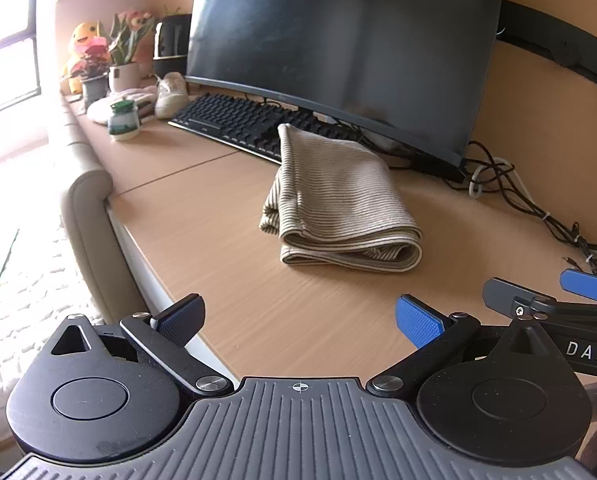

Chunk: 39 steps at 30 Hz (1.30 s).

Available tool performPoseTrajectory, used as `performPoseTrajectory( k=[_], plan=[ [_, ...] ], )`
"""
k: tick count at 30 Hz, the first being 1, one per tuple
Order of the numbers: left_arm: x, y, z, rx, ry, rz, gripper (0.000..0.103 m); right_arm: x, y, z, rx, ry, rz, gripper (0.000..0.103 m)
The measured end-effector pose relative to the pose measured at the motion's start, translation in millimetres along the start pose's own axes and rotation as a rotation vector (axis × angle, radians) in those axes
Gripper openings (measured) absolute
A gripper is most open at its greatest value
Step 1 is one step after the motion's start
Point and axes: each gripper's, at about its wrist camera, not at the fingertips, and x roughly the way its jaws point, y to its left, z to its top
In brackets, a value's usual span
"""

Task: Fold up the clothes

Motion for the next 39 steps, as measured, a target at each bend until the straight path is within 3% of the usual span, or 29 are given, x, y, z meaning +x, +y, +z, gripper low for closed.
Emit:
performPoseTrajectory(
  k=[39],
  plan=[
    [1.8,-5.0,-6.1,0.006,0.037,0.042,0.103,8.5,3.2,-4.4,0.000,0.045,-0.002,0.103]
  ],
)
